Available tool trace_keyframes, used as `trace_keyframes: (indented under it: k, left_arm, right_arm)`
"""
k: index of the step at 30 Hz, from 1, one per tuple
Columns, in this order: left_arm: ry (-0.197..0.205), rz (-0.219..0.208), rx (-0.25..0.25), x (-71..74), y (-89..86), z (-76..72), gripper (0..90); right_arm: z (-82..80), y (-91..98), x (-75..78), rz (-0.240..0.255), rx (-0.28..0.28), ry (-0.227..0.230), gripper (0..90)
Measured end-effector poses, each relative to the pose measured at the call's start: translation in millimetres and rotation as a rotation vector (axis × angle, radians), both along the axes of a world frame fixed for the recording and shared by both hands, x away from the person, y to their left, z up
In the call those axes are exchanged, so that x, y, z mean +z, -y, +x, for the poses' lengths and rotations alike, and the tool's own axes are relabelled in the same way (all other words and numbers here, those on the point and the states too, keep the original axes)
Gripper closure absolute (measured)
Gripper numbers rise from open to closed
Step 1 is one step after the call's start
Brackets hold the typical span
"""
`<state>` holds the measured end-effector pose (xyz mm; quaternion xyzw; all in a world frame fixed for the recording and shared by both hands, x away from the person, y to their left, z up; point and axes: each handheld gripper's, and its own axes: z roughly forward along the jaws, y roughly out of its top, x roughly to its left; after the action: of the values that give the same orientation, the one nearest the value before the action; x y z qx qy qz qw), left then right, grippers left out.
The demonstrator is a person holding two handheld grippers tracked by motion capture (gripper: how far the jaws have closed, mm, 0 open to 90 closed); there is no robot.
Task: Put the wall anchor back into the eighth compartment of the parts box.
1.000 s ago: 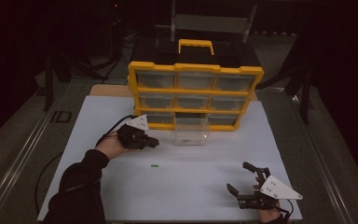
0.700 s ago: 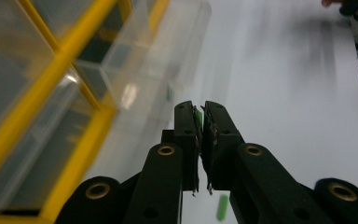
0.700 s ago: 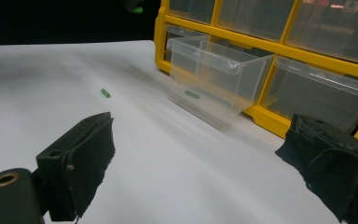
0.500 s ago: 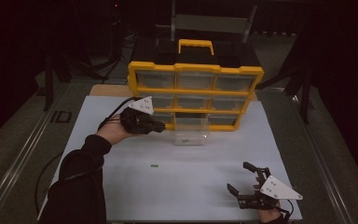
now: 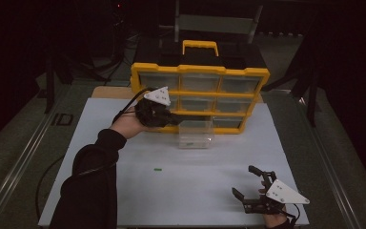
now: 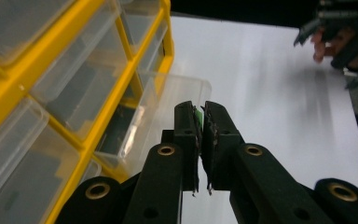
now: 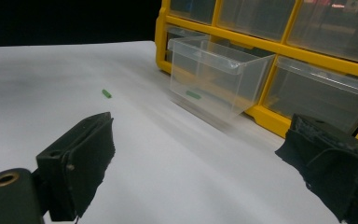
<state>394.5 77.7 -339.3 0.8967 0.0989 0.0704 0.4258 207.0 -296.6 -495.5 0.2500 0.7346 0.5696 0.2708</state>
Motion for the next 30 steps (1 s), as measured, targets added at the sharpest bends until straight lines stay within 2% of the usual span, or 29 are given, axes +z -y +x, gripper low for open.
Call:
trace_keyframes:
  k: [10,14,18,30]
  left_arm:
    - [-0.042,-0.016,0.036,-2.7,24.4,7.9,83.7]
    - [-0.056,0.017,0.068,-6.7,34.4,11.5,83.6]
    - [-0.077,0.030,0.063,-11.6,41.8,13.9,83.6]
    - [-0.104,0.121,0.087,-32.2,56.8,19.0,83.6]
  right_arm:
    - [-0.2,0.7,-0.1,0.001,-0.001,0.005,8.1]
    - [-0.1,1.0,-0.4,0.002,-0.001,0.001,8.1]
    - [0.0,1.2,-0.5,0.004,0.003,-0.001,8.1]
    - [0.3,1.8,-0.3,0.004,0.008,-0.003,8.1]
